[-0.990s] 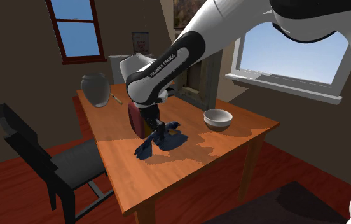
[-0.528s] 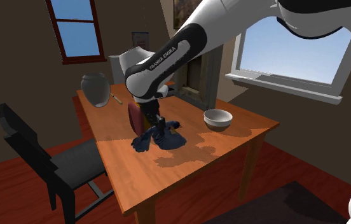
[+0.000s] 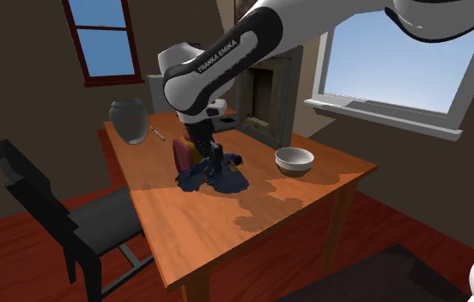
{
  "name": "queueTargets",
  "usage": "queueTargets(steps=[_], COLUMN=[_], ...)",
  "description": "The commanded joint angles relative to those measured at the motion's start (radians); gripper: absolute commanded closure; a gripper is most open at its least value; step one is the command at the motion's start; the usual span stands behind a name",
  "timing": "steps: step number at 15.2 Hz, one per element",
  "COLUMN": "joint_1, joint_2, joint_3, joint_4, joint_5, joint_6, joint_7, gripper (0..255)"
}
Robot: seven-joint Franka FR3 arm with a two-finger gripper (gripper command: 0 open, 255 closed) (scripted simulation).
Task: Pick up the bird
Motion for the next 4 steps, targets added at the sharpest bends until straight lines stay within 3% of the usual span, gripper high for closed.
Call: queueTargets(steps=[1,4], joint_1=[-0.001,-0.002], joint_2=[-0.01,-0.017], joint_3=[0.004,0.006], joint_4=[0.013,0.019], joint_5=[0.008,0.014], joint_6=[-0.02,-0.031], joint_7=[-0.009,-0.014], gripper=[255,255])
